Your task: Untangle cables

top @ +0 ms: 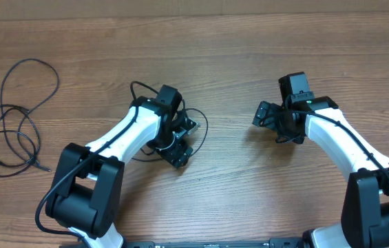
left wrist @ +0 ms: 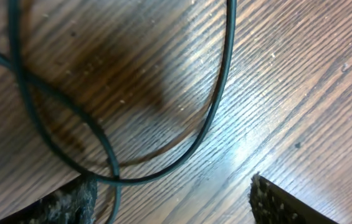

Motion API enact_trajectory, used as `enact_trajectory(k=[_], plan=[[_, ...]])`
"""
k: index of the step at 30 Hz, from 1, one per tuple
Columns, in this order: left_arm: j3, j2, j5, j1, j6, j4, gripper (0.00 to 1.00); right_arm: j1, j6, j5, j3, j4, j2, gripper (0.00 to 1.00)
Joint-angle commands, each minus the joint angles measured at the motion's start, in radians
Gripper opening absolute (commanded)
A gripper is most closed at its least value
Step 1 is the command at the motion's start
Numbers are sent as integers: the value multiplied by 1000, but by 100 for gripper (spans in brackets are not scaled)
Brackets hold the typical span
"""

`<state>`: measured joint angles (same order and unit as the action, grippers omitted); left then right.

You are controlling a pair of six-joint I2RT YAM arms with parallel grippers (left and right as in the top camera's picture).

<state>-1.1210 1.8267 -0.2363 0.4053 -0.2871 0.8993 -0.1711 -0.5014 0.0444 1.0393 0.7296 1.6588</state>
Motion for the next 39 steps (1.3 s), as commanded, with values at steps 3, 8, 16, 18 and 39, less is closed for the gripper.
enact_trajectory(k=[3, 8, 16, 18, 39], plan=[[23, -19, -24, 11, 15, -33, 78, 0, -8, -10, -6, -2, 4, 100], [32, -18, -27, 15, 21, -72, 77, 0, -8, -10, -6, -2, 4, 100], [88, -18, -27, 15, 18, -166, 76, 0, -8, -10, -6, -2, 4, 100], [93, -18, -27, 15, 18, -183, 75, 0, -7, -10, -6, -2, 4, 100], [104, -31, -16, 46, 35, -308, 84, 0, -7, -10, -6, -2, 4, 100]])
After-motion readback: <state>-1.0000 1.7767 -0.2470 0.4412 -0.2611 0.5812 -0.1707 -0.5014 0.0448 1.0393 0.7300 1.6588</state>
